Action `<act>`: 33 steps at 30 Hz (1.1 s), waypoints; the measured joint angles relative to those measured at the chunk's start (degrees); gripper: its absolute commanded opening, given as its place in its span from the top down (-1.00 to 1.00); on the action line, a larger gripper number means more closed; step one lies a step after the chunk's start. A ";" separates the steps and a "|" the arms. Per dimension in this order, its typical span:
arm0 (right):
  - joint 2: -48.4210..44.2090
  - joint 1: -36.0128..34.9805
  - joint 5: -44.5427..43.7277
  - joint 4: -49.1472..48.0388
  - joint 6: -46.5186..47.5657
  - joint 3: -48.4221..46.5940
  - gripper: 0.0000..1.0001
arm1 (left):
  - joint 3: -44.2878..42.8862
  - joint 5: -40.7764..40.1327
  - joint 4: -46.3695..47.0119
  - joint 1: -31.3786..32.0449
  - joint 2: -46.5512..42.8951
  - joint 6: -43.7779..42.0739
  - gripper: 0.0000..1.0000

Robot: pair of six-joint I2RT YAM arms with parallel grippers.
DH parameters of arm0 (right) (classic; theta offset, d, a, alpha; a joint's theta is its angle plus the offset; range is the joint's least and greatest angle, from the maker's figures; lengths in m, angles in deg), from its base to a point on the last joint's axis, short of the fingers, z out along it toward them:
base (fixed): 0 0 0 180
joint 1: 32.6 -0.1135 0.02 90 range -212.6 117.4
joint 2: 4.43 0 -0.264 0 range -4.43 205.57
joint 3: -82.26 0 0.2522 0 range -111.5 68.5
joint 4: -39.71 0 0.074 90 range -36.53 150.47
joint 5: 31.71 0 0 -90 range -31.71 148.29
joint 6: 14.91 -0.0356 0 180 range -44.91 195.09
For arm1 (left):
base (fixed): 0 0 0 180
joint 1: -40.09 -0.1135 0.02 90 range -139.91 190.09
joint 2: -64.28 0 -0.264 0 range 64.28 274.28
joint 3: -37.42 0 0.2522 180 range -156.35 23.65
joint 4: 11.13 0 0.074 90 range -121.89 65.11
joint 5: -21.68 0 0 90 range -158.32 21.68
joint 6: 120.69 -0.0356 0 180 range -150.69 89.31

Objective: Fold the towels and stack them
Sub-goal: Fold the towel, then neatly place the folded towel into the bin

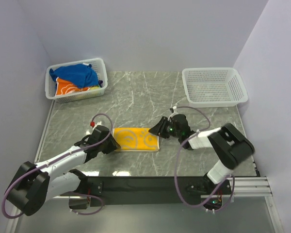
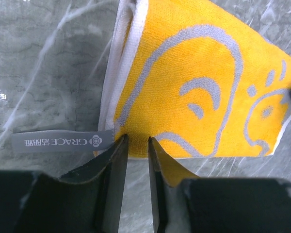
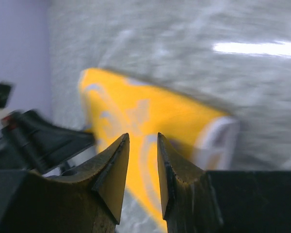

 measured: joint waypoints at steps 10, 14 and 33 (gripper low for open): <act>11.74 4.81 3.61 -13.38 -5.20 2.01 0.22 | 1.20 0.31 0.13 -2.51 -1.86 0.13 0.14; 3.96 5.14 2.01 -4.31 -1.05 1.88 -0.02 | -1.92 -1.49 -4.42 -2.67 -2.51 -1.51 -0.26; -36.79 8.70 -17.29 44.57 19.61 -1.88 -1.00 | -37.79 -18.40 -24.83 24.37 19.19 -9.94 -0.74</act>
